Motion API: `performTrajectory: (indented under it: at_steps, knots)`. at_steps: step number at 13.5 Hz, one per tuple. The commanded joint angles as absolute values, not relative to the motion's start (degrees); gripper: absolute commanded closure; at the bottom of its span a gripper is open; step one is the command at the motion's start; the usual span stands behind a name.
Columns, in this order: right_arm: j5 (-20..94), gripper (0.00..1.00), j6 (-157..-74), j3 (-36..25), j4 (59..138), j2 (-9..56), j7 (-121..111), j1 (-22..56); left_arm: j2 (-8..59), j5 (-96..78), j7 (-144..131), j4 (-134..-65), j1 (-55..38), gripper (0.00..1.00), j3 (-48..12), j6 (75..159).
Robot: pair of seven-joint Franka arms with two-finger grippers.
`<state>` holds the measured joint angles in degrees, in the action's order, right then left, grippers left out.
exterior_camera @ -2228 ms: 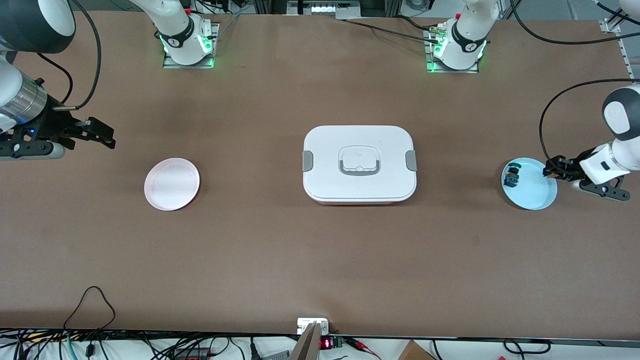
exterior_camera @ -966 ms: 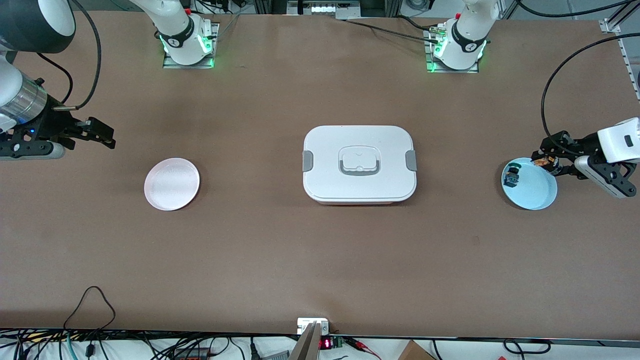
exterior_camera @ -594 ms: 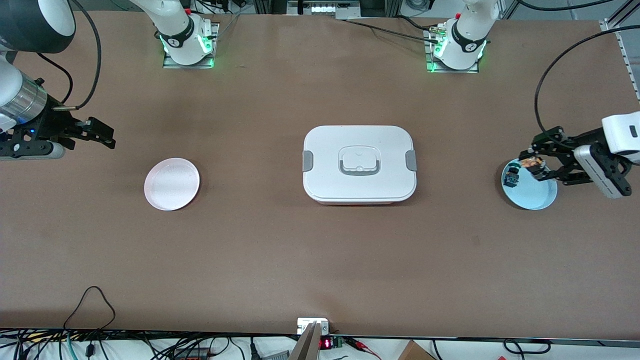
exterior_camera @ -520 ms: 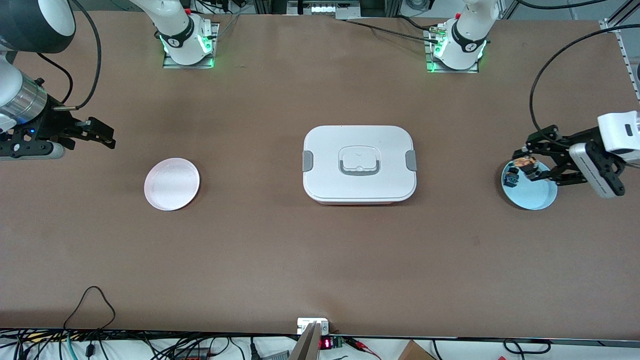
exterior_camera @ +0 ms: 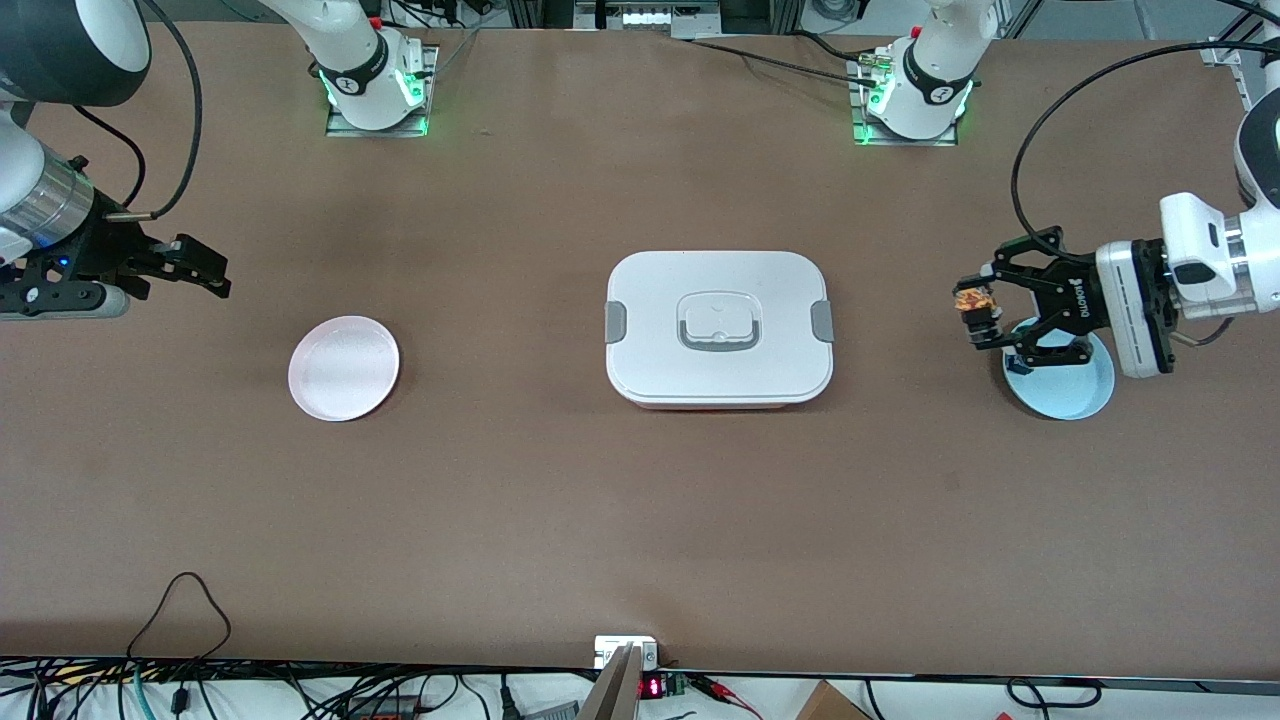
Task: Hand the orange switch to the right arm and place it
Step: 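Carry the switch over the white box while the right gripper approaches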
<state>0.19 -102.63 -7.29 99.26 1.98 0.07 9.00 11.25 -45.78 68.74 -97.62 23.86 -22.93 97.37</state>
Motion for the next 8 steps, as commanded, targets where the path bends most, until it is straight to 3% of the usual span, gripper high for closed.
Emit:
performTrajectory:
  at_steps: [1, 8]
  knots:
    - [0.3, 0.00, -104.9, -7.2, 97.7, 2.7, 0.6, 8.9, 11.2, -54.9, 76.9, -101.0, 21.2, 1.00, -22.3, 97.1]
    - [0.4, 0.00, -102.7, -7.4, 94.7, 3.4, -1.6, 8.4, 11.2, -70.8, 85.9, -104.2, 15.4, 1.00, -22.1, 95.2]
